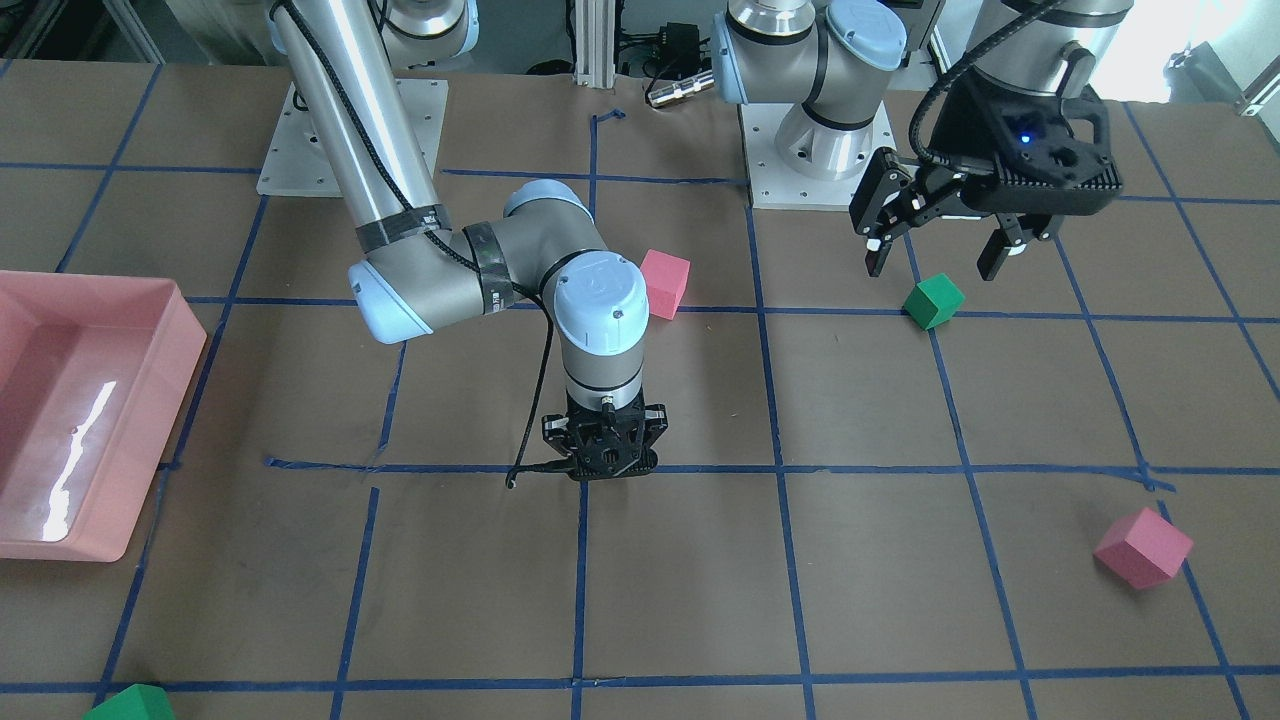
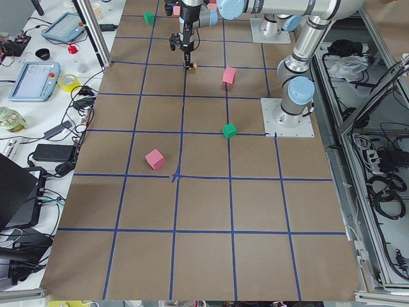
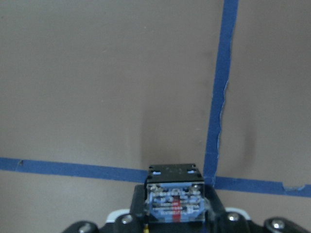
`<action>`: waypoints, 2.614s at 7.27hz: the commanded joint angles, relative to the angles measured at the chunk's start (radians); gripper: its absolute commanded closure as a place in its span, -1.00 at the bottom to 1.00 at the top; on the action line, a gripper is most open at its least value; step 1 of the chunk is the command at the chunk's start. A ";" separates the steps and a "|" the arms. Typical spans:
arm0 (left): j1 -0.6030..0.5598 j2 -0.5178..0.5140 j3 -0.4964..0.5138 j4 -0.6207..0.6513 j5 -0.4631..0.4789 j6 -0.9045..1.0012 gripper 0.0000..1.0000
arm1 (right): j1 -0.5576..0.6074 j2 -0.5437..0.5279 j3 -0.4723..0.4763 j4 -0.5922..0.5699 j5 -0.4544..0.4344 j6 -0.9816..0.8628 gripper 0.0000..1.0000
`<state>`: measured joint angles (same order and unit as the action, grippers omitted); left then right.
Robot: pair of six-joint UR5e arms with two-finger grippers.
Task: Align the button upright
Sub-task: 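Carry the switch to the table center and lower it with the right gripper, then open the right gripper, releasing the switch on its side, and raise it, then reach the left gripper to the lying switch and grasp its body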
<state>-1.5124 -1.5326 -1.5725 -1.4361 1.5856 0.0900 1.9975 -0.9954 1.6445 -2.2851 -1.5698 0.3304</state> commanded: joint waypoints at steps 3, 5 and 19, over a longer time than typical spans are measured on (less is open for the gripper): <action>0.000 0.003 -0.009 0.022 -0.001 -0.003 -1.00 | 0.000 -0.005 0.004 0.004 -0.004 0.005 -0.56; 0.001 -0.015 0.005 0.020 -0.004 0.001 -1.00 | -0.002 -0.043 -0.002 0.009 -0.004 0.002 -0.99; -0.251 -0.081 -0.362 0.692 0.092 -0.217 -1.00 | -0.296 -0.551 -0.065 0.639 0.011 -0.350 -1.00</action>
<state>-1.6910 -1.5894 -1.9041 -0.8072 1.6207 -0.0517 1.7003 -1.5470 1.5769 -1.6423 -1.5630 -0.0157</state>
